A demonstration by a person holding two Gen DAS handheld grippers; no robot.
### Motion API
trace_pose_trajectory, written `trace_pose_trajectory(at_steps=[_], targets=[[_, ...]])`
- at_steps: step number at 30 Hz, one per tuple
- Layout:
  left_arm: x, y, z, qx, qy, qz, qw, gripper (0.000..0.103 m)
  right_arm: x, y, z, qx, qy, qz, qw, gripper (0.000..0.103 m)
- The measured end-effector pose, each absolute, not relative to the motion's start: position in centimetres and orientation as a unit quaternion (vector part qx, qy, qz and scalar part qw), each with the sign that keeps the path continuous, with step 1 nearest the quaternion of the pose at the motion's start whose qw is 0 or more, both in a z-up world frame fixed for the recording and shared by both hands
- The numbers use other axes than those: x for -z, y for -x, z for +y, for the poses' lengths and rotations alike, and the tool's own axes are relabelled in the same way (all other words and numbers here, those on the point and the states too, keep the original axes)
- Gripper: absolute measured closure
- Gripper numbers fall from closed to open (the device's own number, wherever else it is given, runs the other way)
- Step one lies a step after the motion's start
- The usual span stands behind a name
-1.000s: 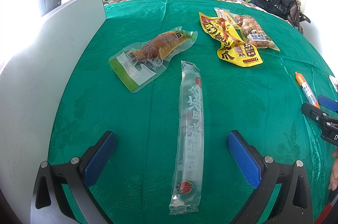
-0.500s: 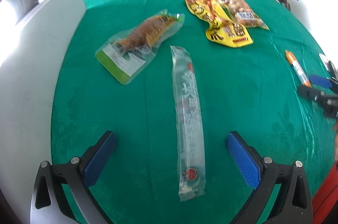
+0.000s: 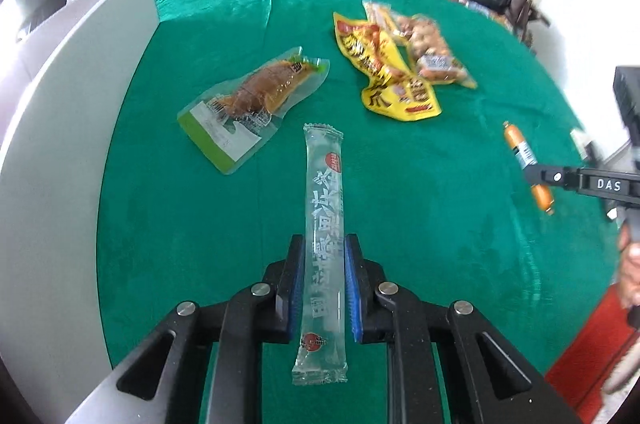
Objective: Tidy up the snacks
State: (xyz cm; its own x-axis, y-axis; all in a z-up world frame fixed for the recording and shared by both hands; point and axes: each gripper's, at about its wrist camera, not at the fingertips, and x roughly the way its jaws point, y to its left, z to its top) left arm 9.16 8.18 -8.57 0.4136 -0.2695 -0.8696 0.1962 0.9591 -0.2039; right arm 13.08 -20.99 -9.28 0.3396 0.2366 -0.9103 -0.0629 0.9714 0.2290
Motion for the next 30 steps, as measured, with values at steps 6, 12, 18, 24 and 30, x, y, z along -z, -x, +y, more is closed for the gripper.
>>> trace_pose_trajectory(at_steps=[6, 12, 18, 24, 30], targets=[[4.7, -6.0, 11.2, 0.174, 0.130, 0.495, 0.841, 0.085, 5.9, -10.5, -20.3, -0.158, -0.189, 0.537, 0.807, 0.086], [-1.5, -3.4, 17.7, 0.153, 0.166, 0.430, 0.874, 0.085, -0.6, -9.9, -10.9, -0.269, -0.186, 0.492, 0.807, 0.086], [-3.2, -2.3, 27.7, 0.017, 0.135, 0.412, 0.901, 0.084, -4.8, -8.4, 2.9, -0.382, -0.155, 0.464, 0.784, 0.086], [-1.2, -0.8, 34.8, -0.093, 0.124, 0.424, 0.892, 0.035, -2.7, -5.6, 12.9, -0.421, -0.101, 0.476, 0.766, 0.076], [-0.6, 1.9, 35.6, -0.107, 0.146, 0.404, 0.896, 0.028, 0.2, -5.5, 10.4, -0.385, -0.069, 0.466, 0.793, 0.049]])
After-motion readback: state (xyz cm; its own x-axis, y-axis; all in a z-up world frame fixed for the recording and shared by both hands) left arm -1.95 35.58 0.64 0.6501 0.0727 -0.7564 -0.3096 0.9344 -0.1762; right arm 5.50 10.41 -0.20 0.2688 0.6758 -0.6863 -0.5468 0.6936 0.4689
